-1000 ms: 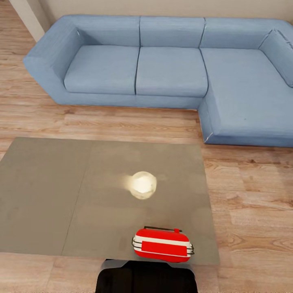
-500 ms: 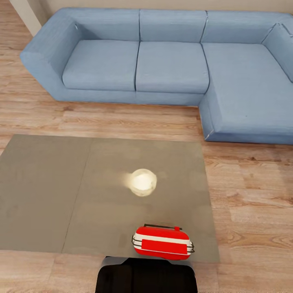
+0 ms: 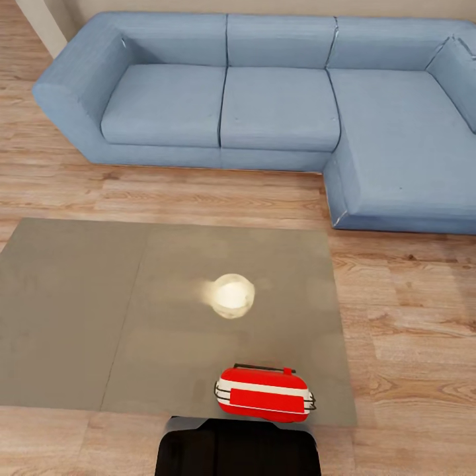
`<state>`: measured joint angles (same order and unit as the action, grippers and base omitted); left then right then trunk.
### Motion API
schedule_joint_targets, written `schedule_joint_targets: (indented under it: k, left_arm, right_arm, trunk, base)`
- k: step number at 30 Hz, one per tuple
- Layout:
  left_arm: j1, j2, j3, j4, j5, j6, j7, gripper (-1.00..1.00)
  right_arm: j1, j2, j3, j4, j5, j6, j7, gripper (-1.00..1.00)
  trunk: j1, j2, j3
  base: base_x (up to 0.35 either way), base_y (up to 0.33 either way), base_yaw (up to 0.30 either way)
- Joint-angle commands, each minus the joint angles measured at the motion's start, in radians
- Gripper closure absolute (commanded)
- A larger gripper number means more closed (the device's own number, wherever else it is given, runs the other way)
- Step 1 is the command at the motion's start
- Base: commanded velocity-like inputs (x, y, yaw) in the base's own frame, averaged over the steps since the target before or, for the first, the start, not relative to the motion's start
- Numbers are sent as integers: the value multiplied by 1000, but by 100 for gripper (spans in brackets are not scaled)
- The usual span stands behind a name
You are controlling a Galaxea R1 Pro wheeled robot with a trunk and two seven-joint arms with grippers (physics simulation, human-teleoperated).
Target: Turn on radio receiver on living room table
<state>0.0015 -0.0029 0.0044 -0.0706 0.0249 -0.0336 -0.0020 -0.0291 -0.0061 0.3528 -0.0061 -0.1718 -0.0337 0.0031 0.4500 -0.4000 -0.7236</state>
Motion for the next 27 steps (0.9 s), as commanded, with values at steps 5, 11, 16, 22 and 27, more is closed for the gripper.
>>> schedule_joint_targets:
  k: [5,11,16,22,27]
  left_arm:
    - [0,-1,0,0,0,-3,0,-100]
    - [0,-2,0,1,0,-4,-1,-100]
    - [0,-2,0,6,-1,-5,-1,-100]
    - [0,-2,0,8,-2,-6,-1,-100]
    - [0,-2,0,8,-2,-6,-1,-100]
  right_arm:
    - [0,0,0,0,0,0,0,-100]
    - [0,0,0,0,0,0,0,-100]
    - [0,0,0,0,0,0,0,-100]
    - [0,0,-1,0,-1,1,-1,-100]
    - [0,2,-1,0,-2,1,-4,-100]
  trunk:
    - [0,0,0]
    - [0,0,0]
    - [0,0,0]
    - [0,0,0]
    - [0,0,-1]
  base:
    - [-6,0,0]
    - [-214,0,0]
    - [-332,0,0]
    - [-277,0,0]
    - [-48,0,0]
